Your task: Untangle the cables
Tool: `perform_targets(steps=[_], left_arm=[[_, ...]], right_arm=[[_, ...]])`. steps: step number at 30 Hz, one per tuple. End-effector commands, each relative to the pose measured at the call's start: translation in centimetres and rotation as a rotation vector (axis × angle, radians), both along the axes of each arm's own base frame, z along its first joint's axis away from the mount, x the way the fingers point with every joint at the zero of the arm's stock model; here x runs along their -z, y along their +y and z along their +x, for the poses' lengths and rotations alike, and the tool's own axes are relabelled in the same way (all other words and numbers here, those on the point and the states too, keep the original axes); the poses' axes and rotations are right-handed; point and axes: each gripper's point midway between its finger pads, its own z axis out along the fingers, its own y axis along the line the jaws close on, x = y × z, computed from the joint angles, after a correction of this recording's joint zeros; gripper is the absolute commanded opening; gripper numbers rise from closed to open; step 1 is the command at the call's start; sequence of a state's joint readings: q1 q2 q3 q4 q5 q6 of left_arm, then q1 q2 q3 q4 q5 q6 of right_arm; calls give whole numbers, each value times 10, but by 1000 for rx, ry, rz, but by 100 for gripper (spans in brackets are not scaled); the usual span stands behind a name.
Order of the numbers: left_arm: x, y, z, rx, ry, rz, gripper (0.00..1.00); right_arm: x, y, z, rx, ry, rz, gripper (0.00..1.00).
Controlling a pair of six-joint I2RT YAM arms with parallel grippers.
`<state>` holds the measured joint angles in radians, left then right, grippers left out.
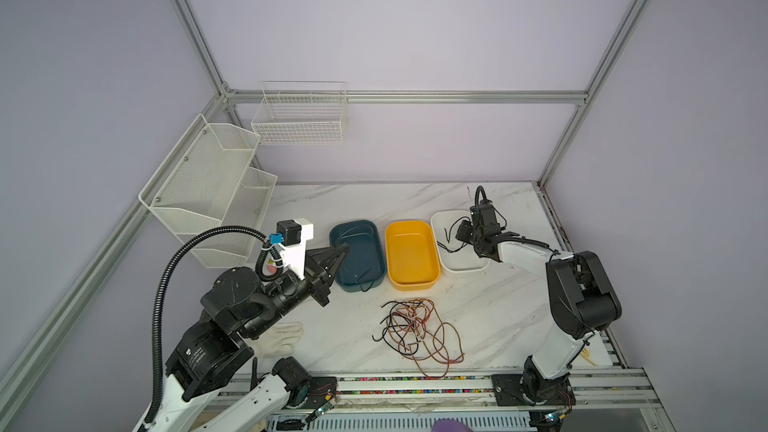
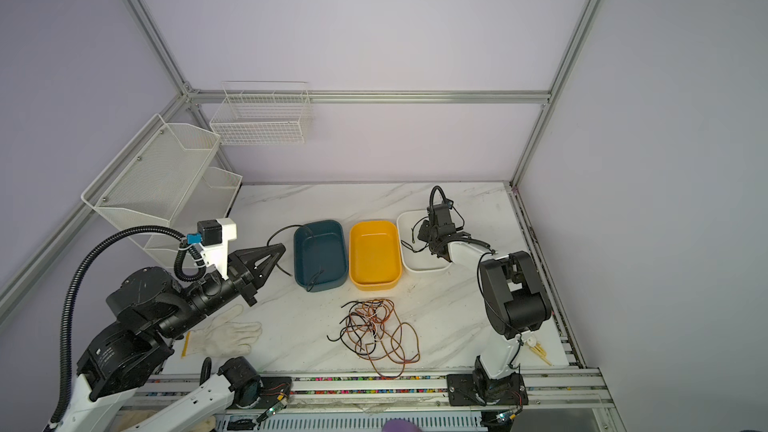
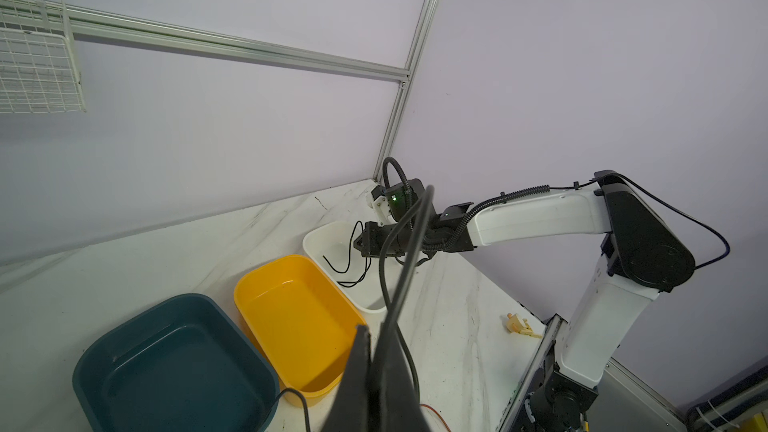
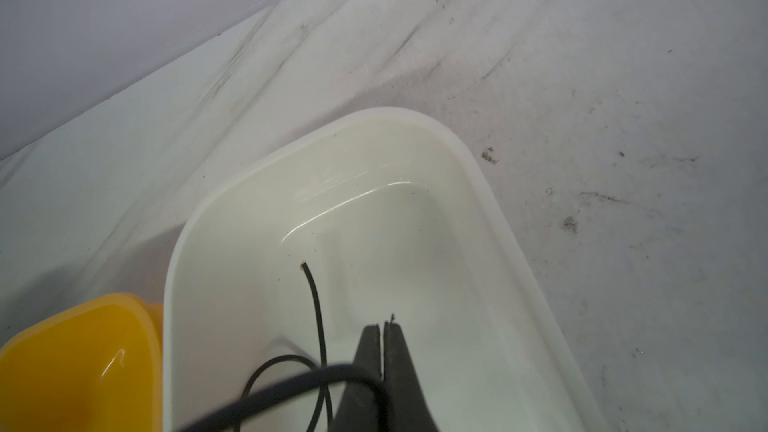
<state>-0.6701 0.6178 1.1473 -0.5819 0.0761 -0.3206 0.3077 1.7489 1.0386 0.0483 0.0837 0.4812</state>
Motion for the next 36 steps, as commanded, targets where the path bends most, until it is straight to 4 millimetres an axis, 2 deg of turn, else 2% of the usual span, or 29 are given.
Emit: perform_targets(steps=[1,4,8,12,19,23,30,35,36], left_arm=[[-5,-7,2,22,-30,-17,0],[-4,-8,4,25,-27,-16,0],[-2,-11,5,31,-21,-11,0],[-1,-14,7,37,-15,-11,0],[-3,-19,10,51,-11,-10,0],[-4,-22,12,57,-5,-10,0],[-14,-33,20,82,-12,-11,0],[-17,-44,29,99,-11,-14,0],[-20,-48,31,107,-13,-15,0]], right_arm=[[1,-3,-3,-5,33,-20,7],[-1,-6,-8,-7,42,-36,19],[-14,-10,-13,-7,23,-52,35],[-25,-12,-17,-9,17,-65,47],[-32,-12,-22,-31,40,-81,50],[-46,-9,-27,-55,14,-61,51],[-95,-1,-42,-121,-87,-5,53],[-115,2,-54,-153,-116,15,53],[-132,1,-59,-155,-157,21,54]])
